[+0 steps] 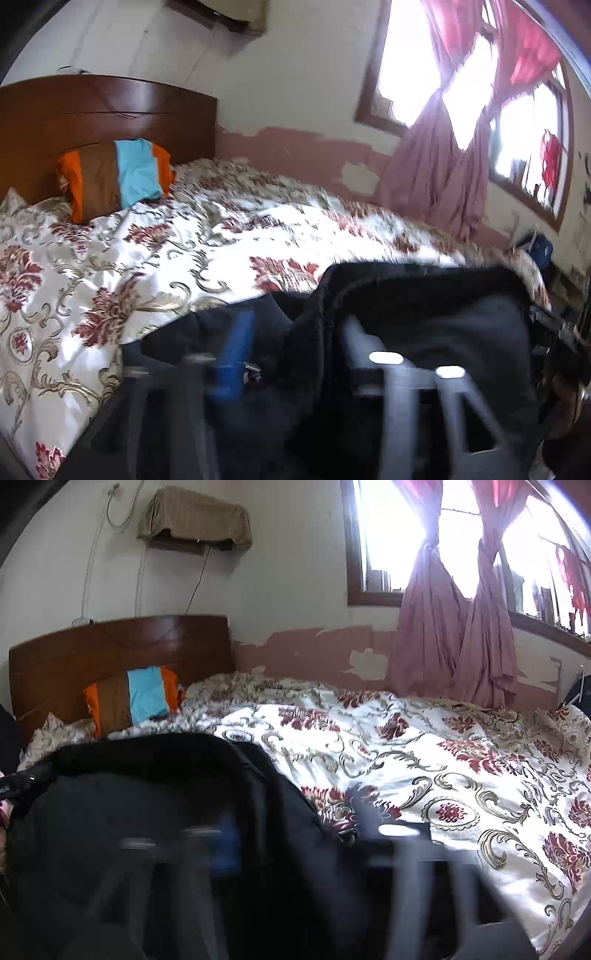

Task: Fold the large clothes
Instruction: 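Open both grippers to release the hem onto the folded jacket, then close both grippers on the edge of the folded navy jacket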

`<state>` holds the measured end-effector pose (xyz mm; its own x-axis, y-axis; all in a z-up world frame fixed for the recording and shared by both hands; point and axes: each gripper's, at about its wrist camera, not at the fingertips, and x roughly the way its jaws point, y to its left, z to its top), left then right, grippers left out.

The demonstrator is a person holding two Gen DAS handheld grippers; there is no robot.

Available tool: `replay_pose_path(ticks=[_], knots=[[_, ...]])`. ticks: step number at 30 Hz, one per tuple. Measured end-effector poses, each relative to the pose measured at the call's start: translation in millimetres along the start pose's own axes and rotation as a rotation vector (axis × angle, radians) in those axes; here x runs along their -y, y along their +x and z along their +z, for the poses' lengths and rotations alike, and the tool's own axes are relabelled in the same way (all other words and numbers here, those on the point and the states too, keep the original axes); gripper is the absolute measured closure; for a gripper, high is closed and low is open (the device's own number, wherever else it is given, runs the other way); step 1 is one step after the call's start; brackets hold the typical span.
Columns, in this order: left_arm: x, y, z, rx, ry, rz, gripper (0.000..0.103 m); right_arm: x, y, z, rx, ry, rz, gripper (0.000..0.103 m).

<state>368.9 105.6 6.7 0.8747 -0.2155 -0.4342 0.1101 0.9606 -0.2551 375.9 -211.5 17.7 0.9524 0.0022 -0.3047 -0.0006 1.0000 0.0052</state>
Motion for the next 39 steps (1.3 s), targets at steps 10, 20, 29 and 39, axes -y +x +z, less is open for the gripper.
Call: replay_pose_path(ticks=[10, 20, 29, 39], knots=[[-9, -56, -16, 0.056, -0.069, -0.005, 0.009, -9, -49, -30, -0.044, -0.119, 0.189, 0.011], [63, -58, -60, -0.066, 0.199, -0.1, 0.008, -38, -48, -43, -0.141, -0.243, 0.239, 0.011], [76, -1, -38, -0.086, 0.198, -0.088, 0.007, -45, 22, -15, -0.246, -0.289, 0.098, 0.011], [8, 38, -17, -0.142, -0.049, -0.068, 0.007, -21, 100, 3, -0.38, -0.202, 0.035, 0.008]])
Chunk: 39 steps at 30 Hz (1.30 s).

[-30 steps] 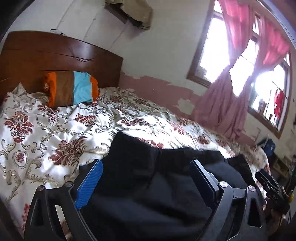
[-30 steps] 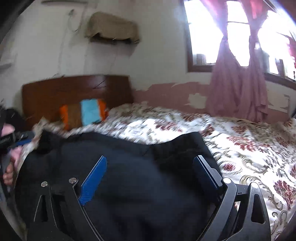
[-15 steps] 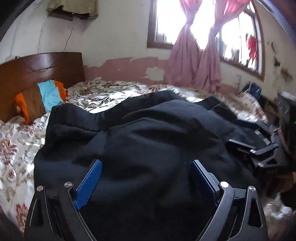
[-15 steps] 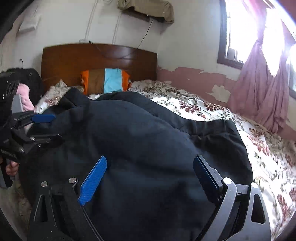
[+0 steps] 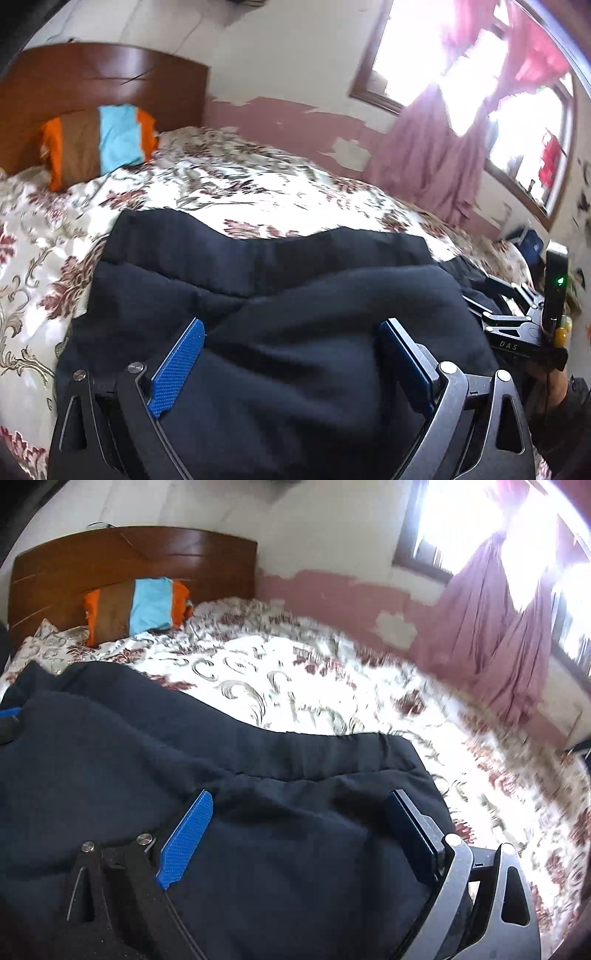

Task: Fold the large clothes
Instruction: 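Close both grippers on the edge of the folded navy jacket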

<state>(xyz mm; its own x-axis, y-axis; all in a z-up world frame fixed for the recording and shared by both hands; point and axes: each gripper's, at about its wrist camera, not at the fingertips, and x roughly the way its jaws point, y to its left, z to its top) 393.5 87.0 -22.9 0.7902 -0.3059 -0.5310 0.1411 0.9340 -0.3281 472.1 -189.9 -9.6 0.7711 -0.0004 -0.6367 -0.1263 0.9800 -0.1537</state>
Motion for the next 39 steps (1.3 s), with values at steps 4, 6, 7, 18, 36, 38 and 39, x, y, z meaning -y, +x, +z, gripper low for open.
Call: replay_pose_path(ticks=[4, 6, 7, 18, 36, 38, 39], knots=[[-13, 12, 0, -0.026, -0.04, -0.021, 0.007, 7, 24, -9, -0.049, 0.078, 0.09, 0.002], [-11, 16, -1, -0.036, -0.021, -0.012, 0.005, 8, 29, -12, -0.058, 0.094, 0.111, 0.002], [-10, 18, 0, -0.043, -0.011, -0.006, 0.004, 8, 32, -14, -0.066, 0.102, 0.119, 0.002], [-15, 32, 3, -0.103, -0.011, -0.021, 0.001, 22, 65, -24, -0.115, 0.198, 0.218, 0.001], [-20, 39, -3, -0.087, -0.022, -0.041, 0.0, 26, 74, -30, -0.111, 0.238, 0.254, 0.001], [-20, 41, -4, -0.083, -0.022, -0.04, 0.0, 27, 74, -31, -0.108, 0.24, 0.256, 0.001], [-20, 41, -4, -0.081, -0.021, -0.04, 0.0, 28, 73, -31, -0.106, 0.241, 0.257, 0.001]])
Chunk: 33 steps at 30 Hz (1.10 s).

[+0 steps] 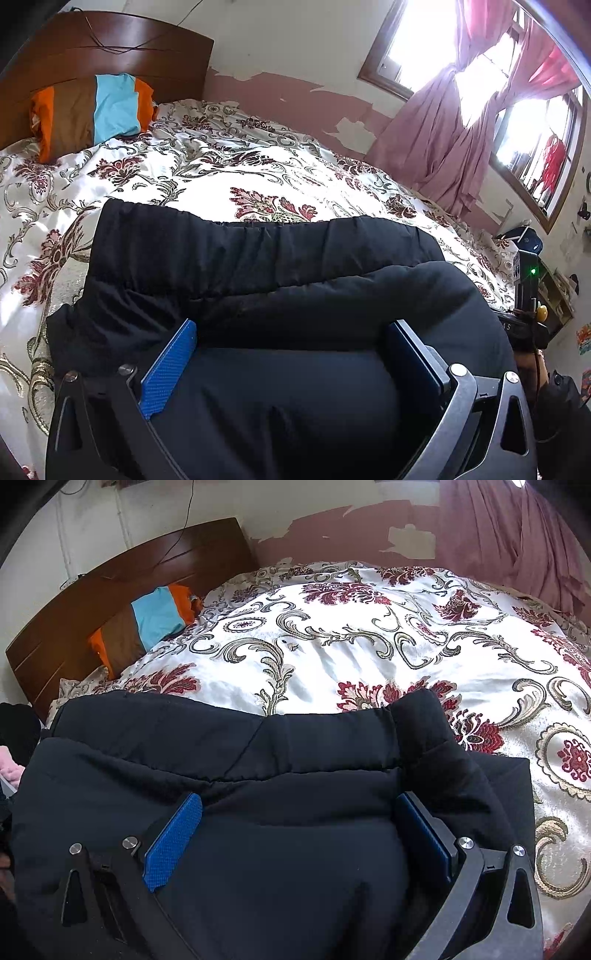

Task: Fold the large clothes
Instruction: 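Close both grippers on the edge of the folded navy jacket, then lift the held jacket edge and fold it over the other half with both grippers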

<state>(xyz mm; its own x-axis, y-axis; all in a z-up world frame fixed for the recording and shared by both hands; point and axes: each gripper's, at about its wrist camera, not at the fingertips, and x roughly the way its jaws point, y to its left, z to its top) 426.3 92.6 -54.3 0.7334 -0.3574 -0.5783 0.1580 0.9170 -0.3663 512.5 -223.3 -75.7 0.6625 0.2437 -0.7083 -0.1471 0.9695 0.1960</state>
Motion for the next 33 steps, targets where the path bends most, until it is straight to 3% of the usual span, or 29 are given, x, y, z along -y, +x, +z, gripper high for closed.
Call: replay_pose_path(ticks=[6, 12, 15, 19, 22, 27, 33], knots=[[-1, -2, -1, 0.023, -0.005, -0.018, 0.0, 2, -1, -1, 0.005, 0.006, 0.005, 0.001], [-21, -11, -5, 0.085, -0.083, -0.161, 0.0, 1, -6, -2, 0.016, 0.003, -0.005, 0.001], [-22, -13, -3, 0.089, -0.093, -0.172, 0.0, 5, -9, 1, -0.005, 0.024, 0.011, 0.001], [-21, -28, -6, 0.115, -0.105, -0.166, 0.0, 6, -32, 4, -0.038, 0.025, 0.007, 0.001], [-32, -49, -10, 0.172, -0.162, -0.202, 0.0, 5, -67, 4, 0.012, -0.027, -0.004, 0.001], [-60, -76, -19, 0.194, -0.279, -0.149, 0.0, 18, -125, 1, 0.098, -0.068, -0.076, 0.001], [-85, -93, -31, 0.154, -0.337, -0.069, 0.0, 44, -157, -20, 0.086, -0.09, -0.139, 0.001]])
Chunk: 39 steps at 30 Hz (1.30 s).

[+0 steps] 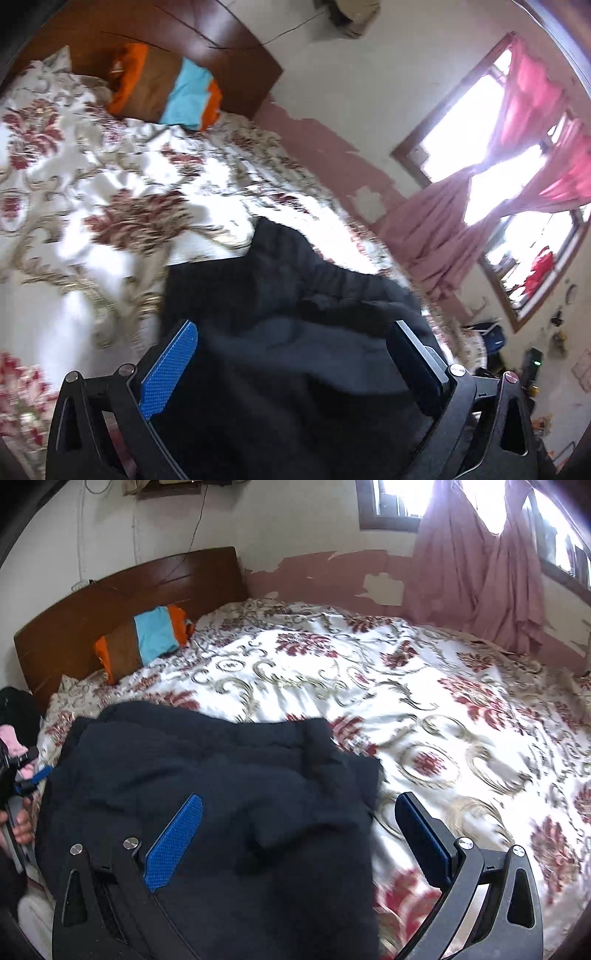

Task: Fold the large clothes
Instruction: 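Lift the held jacket edge and fold it over the other half with both grippers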

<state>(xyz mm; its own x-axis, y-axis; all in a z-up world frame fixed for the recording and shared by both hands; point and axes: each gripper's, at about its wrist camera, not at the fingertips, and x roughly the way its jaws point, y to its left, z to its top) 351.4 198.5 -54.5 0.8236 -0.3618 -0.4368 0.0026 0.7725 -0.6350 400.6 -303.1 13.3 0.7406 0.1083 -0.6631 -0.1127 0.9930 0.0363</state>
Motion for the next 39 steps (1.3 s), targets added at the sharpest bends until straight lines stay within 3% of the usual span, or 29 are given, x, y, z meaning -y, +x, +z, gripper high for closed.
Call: replay_pose_path(ticks=[4, 9, 15, 18, 23, 25, 32, 36, 39], knots=[[-16, -10, -7, -0.053, -0.022, 0.025, 0.0, 17, -3, -17, -0.031, 0.025, 0.0, 0.001], [-24, -7, -22, -0.162, -0.037, -0.017, 0.0, 38, 9, -34, -0.075, 0.085, 0.022, 0.001], [-15, 18, -40, -0.304, 0.074, -0.005, 0.0, 47, 27, -29, -0.117, 0.091, 0.078, 0.001], [-10, 23, -43, -0.323, 0.124, 0.012, 0.0, 46, 47, -19, -0.182, 0.06, 0.136, 0.001], [-14, 28, -41, -0.353, 0.115, -0.01, 0.0, 29, 85, -15, -0.275, -0.03, 0.145, 0.001], [-16, 31, -41, -0.366, 0.115, -0.007, 0.0, 27, 105, -21, -0.324, -0.007, 0.189, 0.001], [-17, 35, -48, -0.376, 0.137, -0.007, 0.0, 44, 106, -41, -0.218, 0.138, 0.315, 0.001], [-17, 38, -49, -0.402, 0.136, -0.004, 0.0, 41, 108, -44, -0.232, 0.136, 0.323, 0.001], [-17, 41, -47, -0.423, 0.129, -0.007, 0.0, 41, 113, -43, -0.272, 0.123, 0.383, 0.001]])
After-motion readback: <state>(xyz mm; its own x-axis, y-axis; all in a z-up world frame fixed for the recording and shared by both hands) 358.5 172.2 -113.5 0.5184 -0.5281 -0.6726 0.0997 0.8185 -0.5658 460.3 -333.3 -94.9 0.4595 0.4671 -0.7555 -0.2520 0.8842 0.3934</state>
